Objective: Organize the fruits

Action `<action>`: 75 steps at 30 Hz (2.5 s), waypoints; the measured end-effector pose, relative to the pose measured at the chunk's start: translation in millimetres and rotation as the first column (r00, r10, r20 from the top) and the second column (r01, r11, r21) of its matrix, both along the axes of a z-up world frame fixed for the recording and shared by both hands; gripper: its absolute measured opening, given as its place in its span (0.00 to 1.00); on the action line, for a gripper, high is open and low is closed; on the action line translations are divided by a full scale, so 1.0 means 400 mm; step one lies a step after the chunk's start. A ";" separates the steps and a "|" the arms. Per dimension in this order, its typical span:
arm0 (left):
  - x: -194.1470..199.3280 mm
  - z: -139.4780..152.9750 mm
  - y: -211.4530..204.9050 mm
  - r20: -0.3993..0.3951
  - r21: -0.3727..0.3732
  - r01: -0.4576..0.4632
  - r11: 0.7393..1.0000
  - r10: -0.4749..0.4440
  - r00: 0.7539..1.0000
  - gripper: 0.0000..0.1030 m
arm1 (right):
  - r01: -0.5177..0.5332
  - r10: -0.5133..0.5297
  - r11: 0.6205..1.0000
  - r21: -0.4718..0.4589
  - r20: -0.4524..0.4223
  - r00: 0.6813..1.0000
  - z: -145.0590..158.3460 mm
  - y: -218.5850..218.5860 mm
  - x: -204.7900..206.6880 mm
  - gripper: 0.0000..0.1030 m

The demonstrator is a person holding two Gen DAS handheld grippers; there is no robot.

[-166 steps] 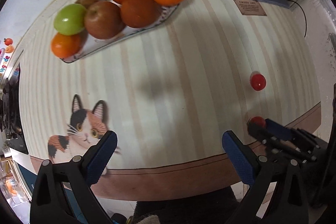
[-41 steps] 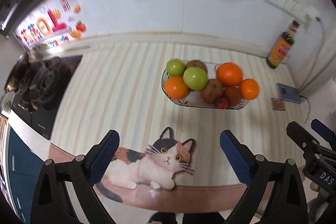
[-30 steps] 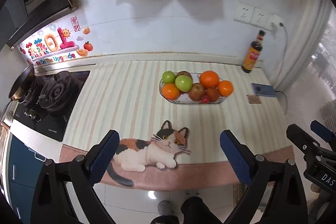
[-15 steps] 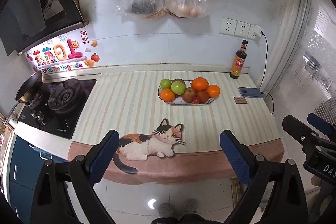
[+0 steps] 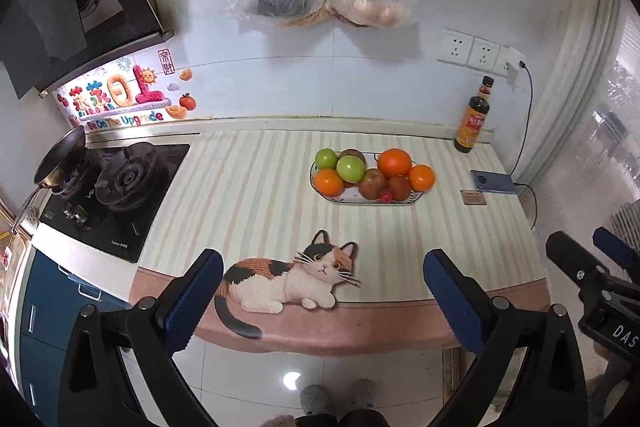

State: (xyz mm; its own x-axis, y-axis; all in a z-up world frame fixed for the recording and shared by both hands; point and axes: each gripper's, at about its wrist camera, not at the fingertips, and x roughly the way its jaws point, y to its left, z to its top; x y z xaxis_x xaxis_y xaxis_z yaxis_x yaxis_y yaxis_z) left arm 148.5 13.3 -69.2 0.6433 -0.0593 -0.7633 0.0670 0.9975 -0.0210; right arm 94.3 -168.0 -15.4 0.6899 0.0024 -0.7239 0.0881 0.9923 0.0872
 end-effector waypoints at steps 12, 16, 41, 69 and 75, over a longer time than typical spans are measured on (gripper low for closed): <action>0.108 -0.041 0.010 -0.040 0.019 -0.030 0.999 0.030 0.999 1.00 | -0.006 0.007 1.000 0.009 -0.062 0.998 -0.065 0.001 0.164 1.00; 0.128 -0.052 0.008 -0.054 0.024 -0.031 0.999 0.032 0.998 1.00 | -0.013 0.013 1.000 0.009 -0.081 0.997 -0.085 0.004 0.197 1.00; 0.161 -0.065 -0.010 -0.074 0.019 -0.016 1.000 0.017 0.997 1.00 | -0.014 0.012 1.000 -0.010 -0.108 0.994 -0.112 0.000 0.235 1.00; 0.178 -0.079 -0.008 -0.072 0.028 -0.024 0.999 0.026 0.997 1.00 | -0.035 0.029 0.998 -0.055 -0.108 0.994 -0.107 0.013 0.248 1.00; 0.180 -0.081 -0.005 -0.074 0.029 -0.027 0.999 0.029 0.997 1.00 | -0.032 0.025 0.997 -0.071 -0.107 0.994 -0.106 0.006 0.256 1.00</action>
